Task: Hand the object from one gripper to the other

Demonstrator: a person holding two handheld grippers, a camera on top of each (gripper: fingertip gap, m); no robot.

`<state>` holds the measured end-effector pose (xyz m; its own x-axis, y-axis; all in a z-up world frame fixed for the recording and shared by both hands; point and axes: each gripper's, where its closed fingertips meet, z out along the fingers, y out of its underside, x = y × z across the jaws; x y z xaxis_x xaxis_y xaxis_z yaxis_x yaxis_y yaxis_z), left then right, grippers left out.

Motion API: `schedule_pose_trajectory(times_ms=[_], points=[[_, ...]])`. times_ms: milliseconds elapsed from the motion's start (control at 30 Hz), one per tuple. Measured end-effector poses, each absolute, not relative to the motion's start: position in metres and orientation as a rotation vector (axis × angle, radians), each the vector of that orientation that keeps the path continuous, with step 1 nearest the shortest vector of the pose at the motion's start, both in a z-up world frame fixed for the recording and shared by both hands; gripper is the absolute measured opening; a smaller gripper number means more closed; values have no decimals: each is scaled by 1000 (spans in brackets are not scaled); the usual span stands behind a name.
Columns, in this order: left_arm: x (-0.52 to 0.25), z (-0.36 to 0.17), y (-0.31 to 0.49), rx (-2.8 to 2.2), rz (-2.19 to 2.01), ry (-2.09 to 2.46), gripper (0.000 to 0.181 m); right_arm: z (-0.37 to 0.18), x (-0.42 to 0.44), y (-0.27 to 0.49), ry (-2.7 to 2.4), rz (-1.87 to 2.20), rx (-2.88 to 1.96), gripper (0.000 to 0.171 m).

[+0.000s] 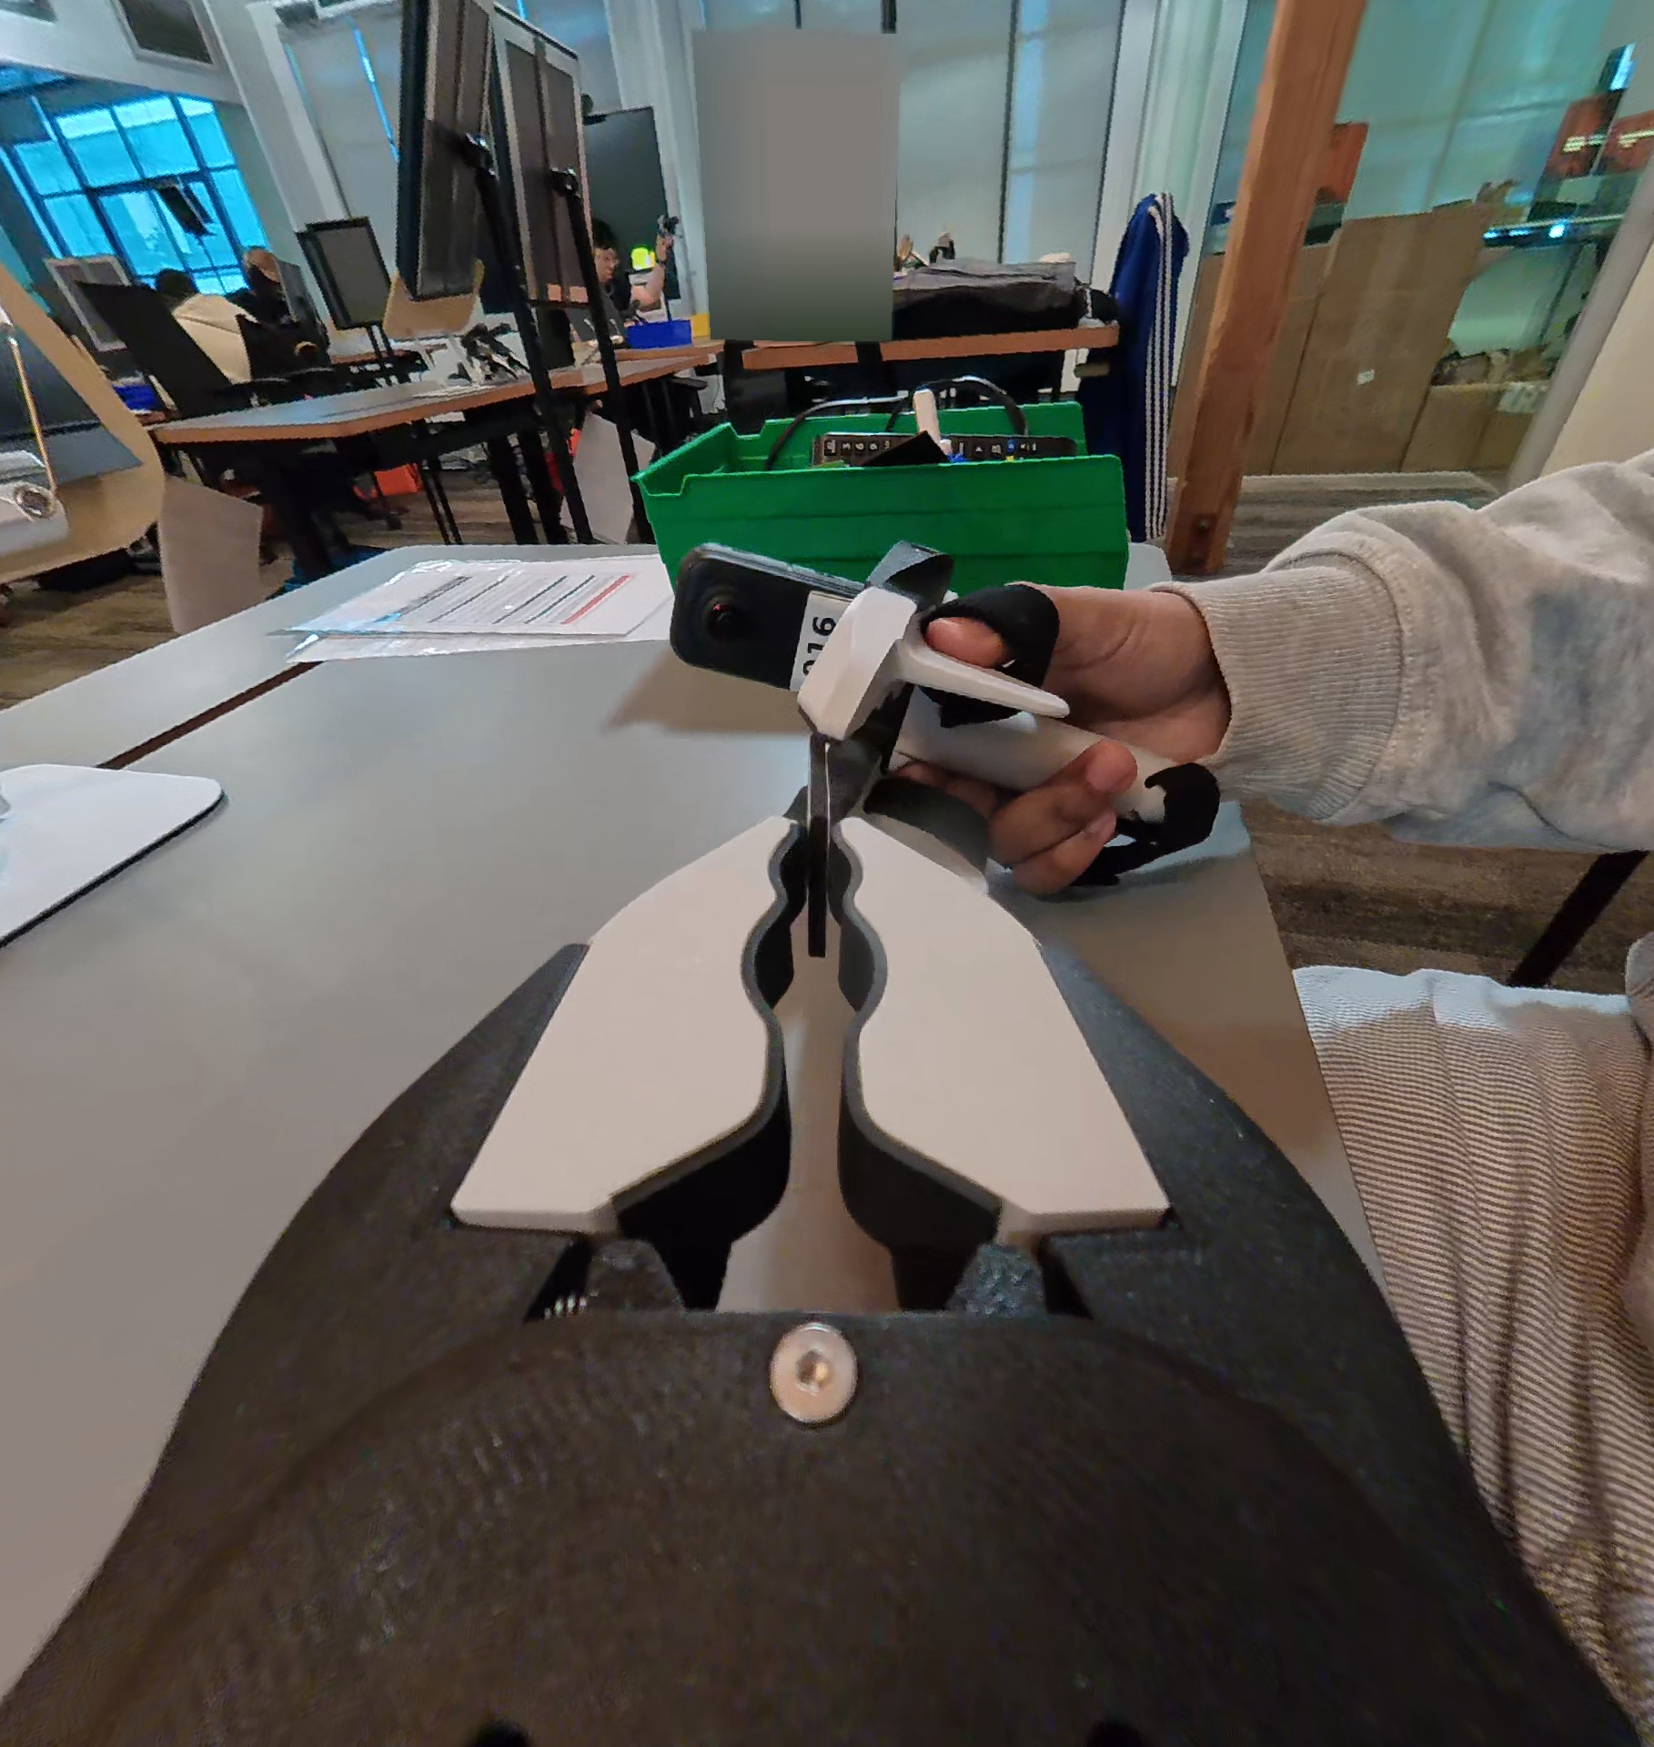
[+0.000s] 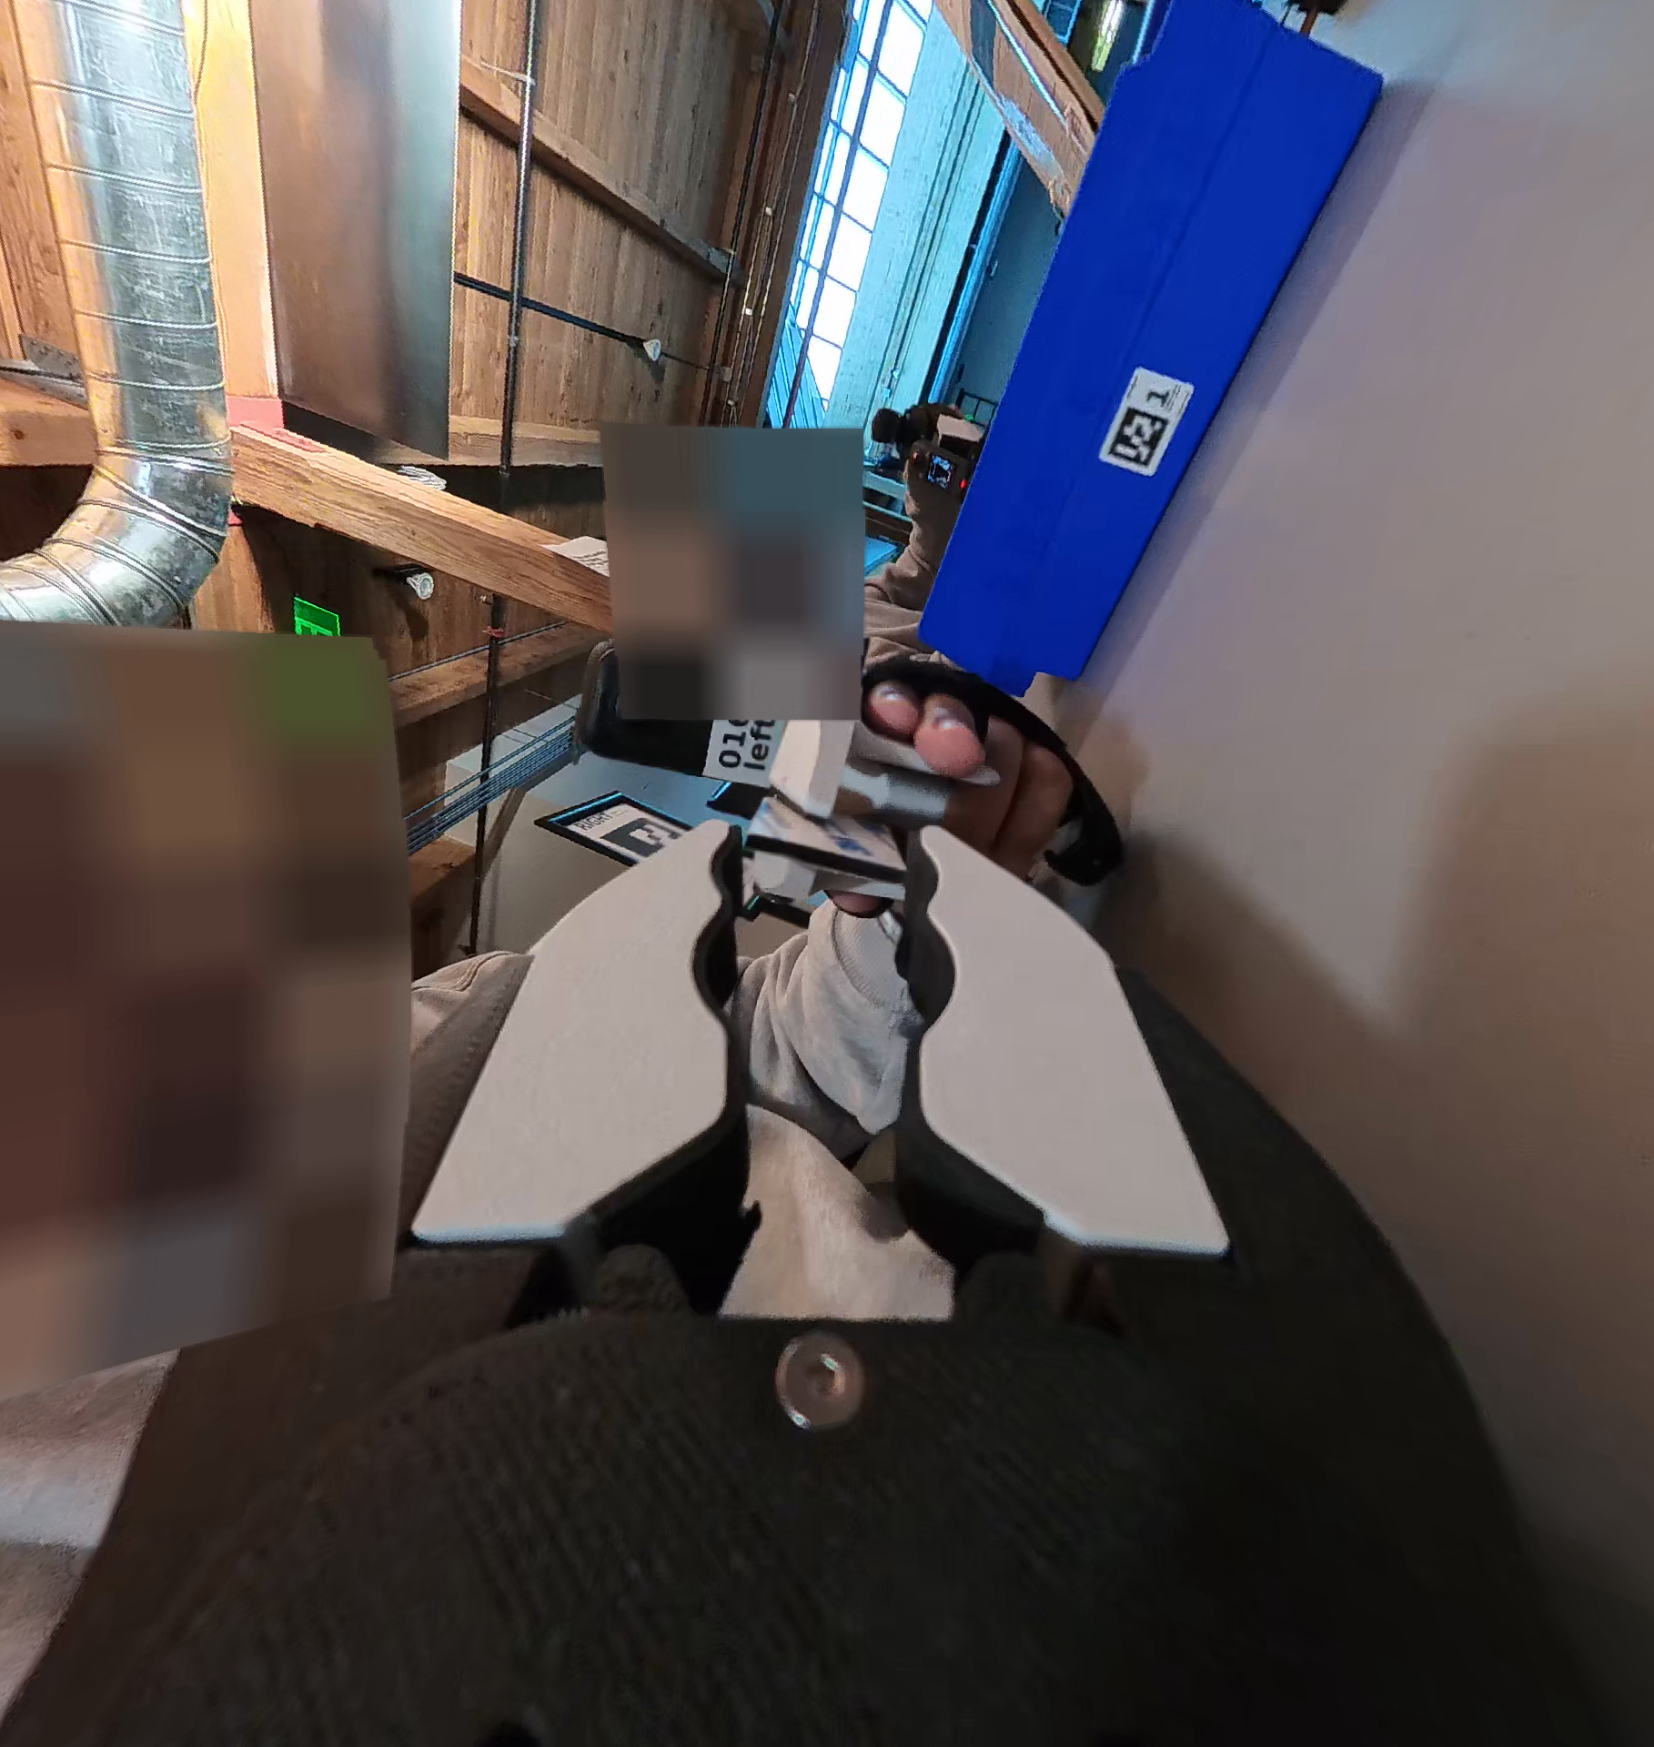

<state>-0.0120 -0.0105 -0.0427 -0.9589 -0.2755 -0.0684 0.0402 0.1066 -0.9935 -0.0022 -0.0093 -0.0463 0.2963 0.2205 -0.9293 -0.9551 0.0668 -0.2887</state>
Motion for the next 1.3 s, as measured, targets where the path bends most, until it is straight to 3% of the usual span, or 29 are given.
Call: schedule_pose_trajectory(times_ms=[33, 133, 367, 667, 900, 1033, 1300], points=[[-12, -42, -10, -248, -1953, 2151, 2, -45, -1, -9, 833, 1042, -1139, 36], [-10, -39, -8, -306, -2013, 2145, 2, -40, 5, -11, 818, 966, -1123, 49], [-5, -29, 2, -505, -2294, 2150, 2, -25, 13, -19, 699, 650, -1191, 53], [-6, -23, 9, -642, -2555, 2184, 1, -24, -4, -7, 465, 311, -1428, 32], [-14, -26, 2, -599, -2559, 2251, 1, -30, -12, 0, 438, 328, -1460, 21], [-17, -27, 0, -594, -2564, 2272, 1, -31, -13, 0, 425, 305, -1480, 6], [-18, -25, 0, -578, -2591, 2257, 1, -27, -15, 0, 434, 332, -1469, 4]])
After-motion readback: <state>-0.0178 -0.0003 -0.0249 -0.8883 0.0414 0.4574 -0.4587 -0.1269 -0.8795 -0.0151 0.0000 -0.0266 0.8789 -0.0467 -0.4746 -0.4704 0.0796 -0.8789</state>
